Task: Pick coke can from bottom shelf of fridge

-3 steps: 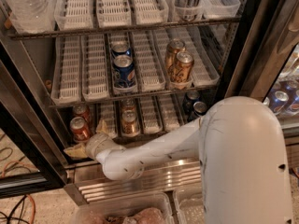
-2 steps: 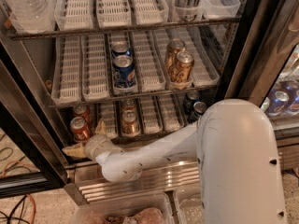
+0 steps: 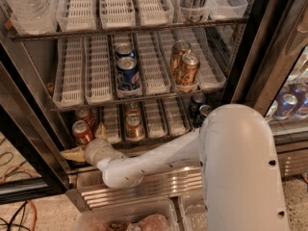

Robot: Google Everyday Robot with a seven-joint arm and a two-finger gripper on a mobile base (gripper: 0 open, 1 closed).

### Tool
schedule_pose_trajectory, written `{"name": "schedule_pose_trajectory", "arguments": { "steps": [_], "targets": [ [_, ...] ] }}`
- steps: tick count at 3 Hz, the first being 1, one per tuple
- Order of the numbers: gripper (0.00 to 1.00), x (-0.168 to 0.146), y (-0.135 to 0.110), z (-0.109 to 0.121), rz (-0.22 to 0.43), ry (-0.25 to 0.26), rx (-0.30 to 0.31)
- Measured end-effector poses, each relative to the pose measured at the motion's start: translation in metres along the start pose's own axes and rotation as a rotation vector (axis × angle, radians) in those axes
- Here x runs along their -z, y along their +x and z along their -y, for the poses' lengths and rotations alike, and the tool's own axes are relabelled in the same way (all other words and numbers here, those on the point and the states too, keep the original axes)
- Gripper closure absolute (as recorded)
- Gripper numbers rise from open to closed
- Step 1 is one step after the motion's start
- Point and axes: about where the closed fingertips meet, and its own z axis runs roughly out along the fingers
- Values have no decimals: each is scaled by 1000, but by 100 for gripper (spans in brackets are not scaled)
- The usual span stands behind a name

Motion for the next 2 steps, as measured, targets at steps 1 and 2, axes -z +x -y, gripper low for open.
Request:
{"name": "schedule_pose_trajectory", "arguments": {
  "steps": [1,2],
  "targets": [
    [19,0,0,0,0,0,0],
    [42,0,-2,1,4,2,8]
  ]
}}
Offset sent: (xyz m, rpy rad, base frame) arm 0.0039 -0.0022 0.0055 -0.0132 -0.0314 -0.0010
